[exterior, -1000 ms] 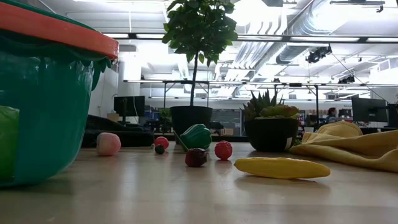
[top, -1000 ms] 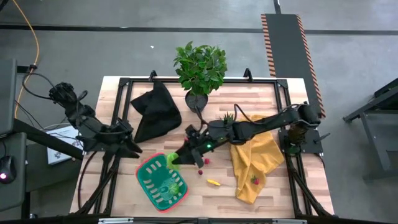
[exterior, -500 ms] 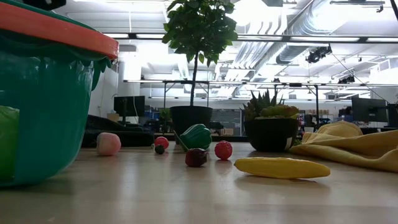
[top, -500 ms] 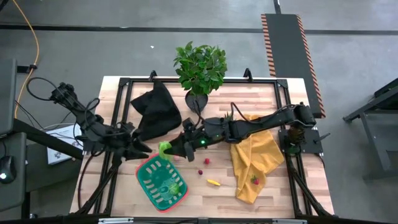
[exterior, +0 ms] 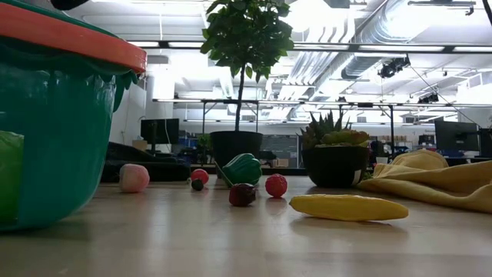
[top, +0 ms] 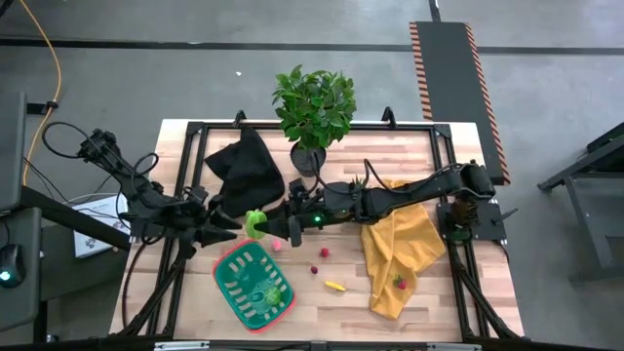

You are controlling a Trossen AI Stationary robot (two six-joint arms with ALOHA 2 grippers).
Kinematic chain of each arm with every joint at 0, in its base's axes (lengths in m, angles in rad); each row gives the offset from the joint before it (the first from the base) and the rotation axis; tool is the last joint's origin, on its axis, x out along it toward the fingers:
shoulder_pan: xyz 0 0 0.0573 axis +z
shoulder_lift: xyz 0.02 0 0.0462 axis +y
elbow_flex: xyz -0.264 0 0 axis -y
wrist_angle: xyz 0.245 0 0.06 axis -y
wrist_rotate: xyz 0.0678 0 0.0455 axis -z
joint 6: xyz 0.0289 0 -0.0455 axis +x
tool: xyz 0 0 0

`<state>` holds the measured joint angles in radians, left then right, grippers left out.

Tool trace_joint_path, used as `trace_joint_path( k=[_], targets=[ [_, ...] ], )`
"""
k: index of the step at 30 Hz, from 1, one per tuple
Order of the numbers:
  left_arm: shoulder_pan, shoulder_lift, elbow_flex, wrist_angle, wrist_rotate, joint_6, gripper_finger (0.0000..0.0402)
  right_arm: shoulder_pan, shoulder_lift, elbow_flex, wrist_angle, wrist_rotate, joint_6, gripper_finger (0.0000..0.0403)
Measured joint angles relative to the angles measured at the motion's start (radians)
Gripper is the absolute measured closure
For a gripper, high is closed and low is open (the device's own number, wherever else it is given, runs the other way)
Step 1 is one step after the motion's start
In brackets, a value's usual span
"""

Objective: Pick and placing Produce into tupperware
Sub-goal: Put the green starfruit into the blue basket

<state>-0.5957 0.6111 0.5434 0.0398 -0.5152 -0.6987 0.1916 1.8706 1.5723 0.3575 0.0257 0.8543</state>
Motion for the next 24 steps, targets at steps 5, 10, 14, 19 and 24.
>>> trace_joint_path(
  k=[5,10,14,19,24],
  targets=[
    [0.0,0.048,0.0,0.052,0.003,0.022,0.0245,-0.002,0.0,0.0,0.005,0.0,-0.007,0.0189],
    [0.0,0.085,0.0,0.112,-0.011,0.045,0.0245,-0.002,0.0,0.0,0.013,0.0,-0.007,0.0189],
    [0.001,0.115,0.0,0.177,-0.021,0.097,0.0245,-0.002,0.0,0.0,0.013,-0.001,-0.007,0.0189],
    [0.001,0.156,0.0,0.192,-0.022,0.104,0.0245,-0.002,0.0,0.0,0.013,-0.002,-0.007,0.0189],
    [0.001,0.194,0.0,0.2,-0.059,0.089,0.0244,-0.002,0.0,0.0,0.012,-0.007,-0.007,0.0189]
  ],
)
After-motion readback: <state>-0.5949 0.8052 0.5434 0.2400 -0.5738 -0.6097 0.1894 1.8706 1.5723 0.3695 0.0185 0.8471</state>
